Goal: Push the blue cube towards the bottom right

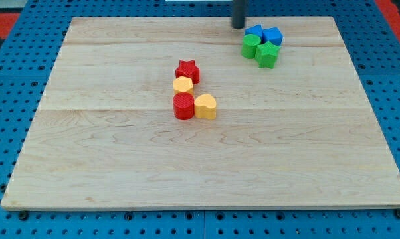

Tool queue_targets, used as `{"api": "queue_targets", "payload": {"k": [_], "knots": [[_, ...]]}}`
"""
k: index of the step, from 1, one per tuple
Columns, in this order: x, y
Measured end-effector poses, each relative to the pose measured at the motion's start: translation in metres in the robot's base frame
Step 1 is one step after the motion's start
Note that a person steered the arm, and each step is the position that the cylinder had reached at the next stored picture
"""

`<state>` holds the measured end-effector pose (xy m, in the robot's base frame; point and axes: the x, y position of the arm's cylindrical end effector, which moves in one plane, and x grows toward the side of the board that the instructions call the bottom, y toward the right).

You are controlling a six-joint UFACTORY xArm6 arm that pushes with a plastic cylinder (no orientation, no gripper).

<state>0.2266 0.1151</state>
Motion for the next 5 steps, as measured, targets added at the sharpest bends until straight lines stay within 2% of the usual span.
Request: {"api": "queue_targets", "payload": {"k": [1,3,5], "knots": [[0.021,0.041],[0.173,0.002],[0.193,-0.004]]}}
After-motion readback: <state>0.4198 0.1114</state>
